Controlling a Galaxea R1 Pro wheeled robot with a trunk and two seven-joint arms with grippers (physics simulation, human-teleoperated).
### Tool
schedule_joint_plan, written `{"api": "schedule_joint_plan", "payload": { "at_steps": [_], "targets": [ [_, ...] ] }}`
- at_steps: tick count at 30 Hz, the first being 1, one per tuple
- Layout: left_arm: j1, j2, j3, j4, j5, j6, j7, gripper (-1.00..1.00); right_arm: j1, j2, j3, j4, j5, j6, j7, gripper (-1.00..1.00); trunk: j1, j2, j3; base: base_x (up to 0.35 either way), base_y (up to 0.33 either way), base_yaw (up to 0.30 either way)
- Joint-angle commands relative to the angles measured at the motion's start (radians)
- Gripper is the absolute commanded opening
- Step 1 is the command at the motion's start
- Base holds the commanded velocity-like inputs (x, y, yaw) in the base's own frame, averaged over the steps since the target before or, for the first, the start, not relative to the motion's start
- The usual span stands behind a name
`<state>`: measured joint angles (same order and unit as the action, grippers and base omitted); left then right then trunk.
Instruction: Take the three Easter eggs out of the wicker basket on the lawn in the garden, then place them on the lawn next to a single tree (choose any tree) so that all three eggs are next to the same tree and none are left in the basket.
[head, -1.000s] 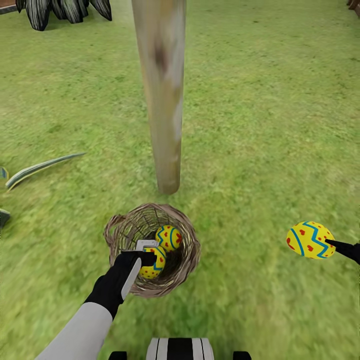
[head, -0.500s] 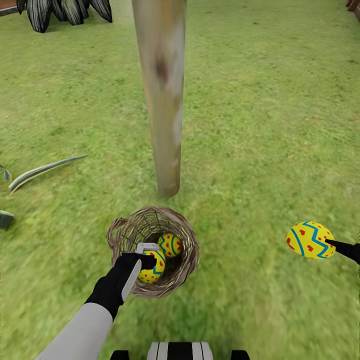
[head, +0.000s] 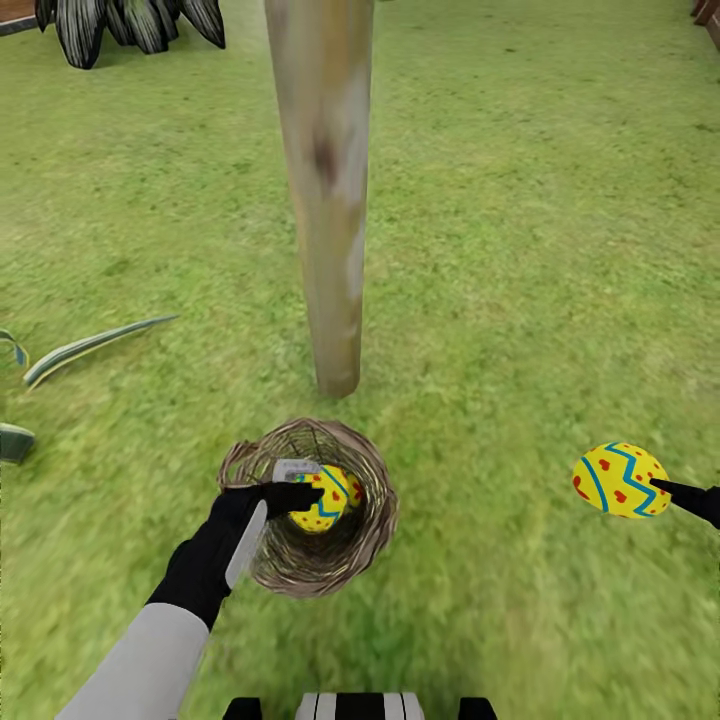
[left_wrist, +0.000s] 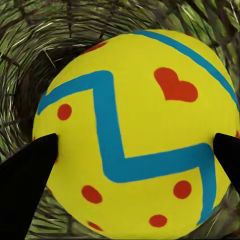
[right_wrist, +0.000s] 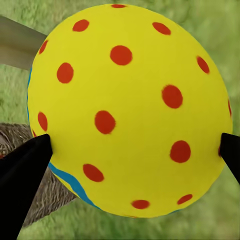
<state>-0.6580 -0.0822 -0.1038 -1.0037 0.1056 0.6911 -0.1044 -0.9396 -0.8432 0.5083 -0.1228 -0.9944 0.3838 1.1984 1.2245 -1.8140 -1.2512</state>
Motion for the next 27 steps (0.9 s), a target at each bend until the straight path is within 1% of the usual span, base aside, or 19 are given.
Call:
{"api": "schedule_joint_plan", "payload": {
  "at_steps": [1,4,5,6,7,8,9,10,11,13,14,15,17,18,19,21,23,25,27],
  "targets": [
    [0.0,0.019,0.001,-0.024,0.009,0.006,-0.08,-1.0,-0.001,0.0,0.009,0.0,-0.01,0.009,0.001,-1.0,-0.004,0.007,0.003,0.0,0.0,0.0],
    [0.002,0.082,0.002,-0.087,0.012,0.049,-0.251,-1.0,-0.001,0.0,0.009,0.0,-0.01,0.009,0.001,-1.0,-0.015,0.028,0.012,0.0,0.0,0.0],
    [0.003,0.094,0.004,-0.092,0.011,0.058,-0.298,-1.0,-0.001,0.0,0.009,0.0,-0.01,0.009,0.001,-1.0,-0.019,0.035,0.015,0.0,0.0,0.0],
    [0.002,0.1,0.021,-0.095,0.011,0.063,-0.338,-1.0,-0.001,0.0,0.009,0.0,-0.01,0.008,0.001,-1.0,-0.023,0.042,0.018,0.0,0.0,0.0],
    [0.003,0.111,0.053,-0.109,0.011,0.066,-0.369,-1.0,-0.001,0.0,0.009,0.0,-0.01,0.007,0.001,-1.0,-0.027,0.049,0.021,0.0,0.0,0.0],
    [0.003,0.139,0.082,-0.132,0.012,0.084,-0.424,-1.0,-0.001,0.0,0.009,0.0,-0.01,0.006,0.001,-1.0,-0.031,0.056,0.025,0.0,0.0,0.0],
    [0.003,0.187,0.099,-0.15,0.012,0.116,-0.542,-1.0,-0.001,0.0,0.009,0.0,-0.01,0.006,0.001,-1.0,-0.035,0.063,0.028,0.0,0.0,0.0],
    [0.004,0.215,0.105,-0.154,0.012,0.129,-0.662,-1.0,-0.001,0.0,0.009,0.0,-0.009,0.005,0.001,-1.0,-0.038,0.07,0.031,0.0,0.0,0.0],
    [0.004,0.229,0.108,-0.156,0.011,0.134,-0.773,-1.0,-0.001,0.0,0.009,0.0,-0.009,0.004,-0.002,-1.0,-0.042,0.077,0.034,0.0,0.0,0.0],
    [0.006,0.233,0.117,-0.157,0.015,0.137,-0.952,-1.0,-0.001,0.0,0.009,0.001,-0.008,0.002,-0.007,-1.0,-0.05,0.091,0.04,0.0,0.0,0.0],
    [0.007,0.223,0.12,-0.159,0.035,0.137,-0.999,-1.0,-0.001,0.0,0.009,0.002,-0.007,0.001,-0.007,-1.0,-0.054,0.098,0.043,0.0,0.0,0.0],
    [0.007,0.213,0.122,-0.161,0.081,0.137,-1.026,-1.0,-0.001,0.0,0.009,0.002,-0.007,0.001,-0.007,-1.0,-0.058,0.105,0.047,0.0,0.0,0.0],
    [0.007,0.205,0.123,-0.161,0.233,0.133,-1.04,-1.0,-0.001,0.001,0.009,0.006,-0.005,0.0,-0.01,-1.0,-0.065,0.119,0.053,0.0,0.0,0.0],
    [0.007,0.204,0.123,-0.157,0.271,0.131,-1.04,-1.0,-0.001,0.001,0.009,0.013,-0.004,-0.001,-0.01,-1.0,-0.065,0.119,0.053,0.0,0.0,0.0],
    [0.007,0.203,0.123,-0.15,0.283,0.13,-1.039,-1.0,-0.001,0.001,0.009,0.02,-0.004,-0.002,-0.011,-1.0,-0.065,0.119,0.053,0.0,0.0,0.005],
    [0.007,0.191,0.124,-0.103,0.291,0.129,-1.036,-1.0,-0.001,0.001,0.01,0.03,-0.004,-0.002,-0.011,-1.0,-0.065,0.119,0.053,0.0,0.0,0.133],
    [0.008,0.186,0.125,-0.061,0.293,0.127,-1.035,-1.0,-0.001,0.002,0.01,0.032,-0.003,-0.002,-0.011,-1.0,-0.065,0.119,0.053,0.0,0.0,0.253],
    [0.008,0.185,0.128,-0.045,0.293,0.127,-1.034,-1.0,-0.002,0.003,0.01,0.033,-0.003,-0.002,-0.011,-1.0,-0.065,0.119,0.053,0.0,0.0,0.272],
    [0.008,0.185,0.142,-0.029,0.293,0.126,-1.034,-1.0,-0.001,0.003,0.01,0.032,-0.003,-0.002,-0.01,-1.0,-0.065,0.119,0.053,0.0,0.0,0.272]
  ]
}}
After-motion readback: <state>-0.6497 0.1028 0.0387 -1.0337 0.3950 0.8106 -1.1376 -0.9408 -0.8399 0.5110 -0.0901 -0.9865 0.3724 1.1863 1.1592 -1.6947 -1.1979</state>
